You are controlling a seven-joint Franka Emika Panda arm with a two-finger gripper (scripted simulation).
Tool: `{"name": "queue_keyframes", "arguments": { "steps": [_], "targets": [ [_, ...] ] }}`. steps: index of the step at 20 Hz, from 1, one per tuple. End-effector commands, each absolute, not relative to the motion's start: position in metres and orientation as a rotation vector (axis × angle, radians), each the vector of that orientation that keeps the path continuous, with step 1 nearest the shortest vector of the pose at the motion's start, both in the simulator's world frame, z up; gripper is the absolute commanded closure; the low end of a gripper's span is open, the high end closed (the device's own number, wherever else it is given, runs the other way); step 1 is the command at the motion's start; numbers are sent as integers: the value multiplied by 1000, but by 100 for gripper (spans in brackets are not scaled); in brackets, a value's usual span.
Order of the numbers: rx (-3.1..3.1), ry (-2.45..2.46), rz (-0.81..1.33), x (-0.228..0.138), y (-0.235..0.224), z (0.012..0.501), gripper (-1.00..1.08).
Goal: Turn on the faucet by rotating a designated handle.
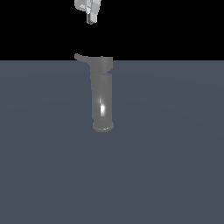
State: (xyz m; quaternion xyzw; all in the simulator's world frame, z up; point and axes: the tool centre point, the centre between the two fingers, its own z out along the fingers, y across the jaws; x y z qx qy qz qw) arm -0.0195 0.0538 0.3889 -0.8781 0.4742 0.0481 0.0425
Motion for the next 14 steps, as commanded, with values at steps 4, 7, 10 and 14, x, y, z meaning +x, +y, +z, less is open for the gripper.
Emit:
{"name": "queue_keyframes", "arguments": {
  "steps": [4,7,10,14],
  "targets": [
    [-2599,1643,133,8,67,367,108],
    [-2548,1743,119,22,74,355,108],
    [-2495,1842,100,36,82,342,108],
    [-2426,1957,71,52,92,326,108]
  ]
}}
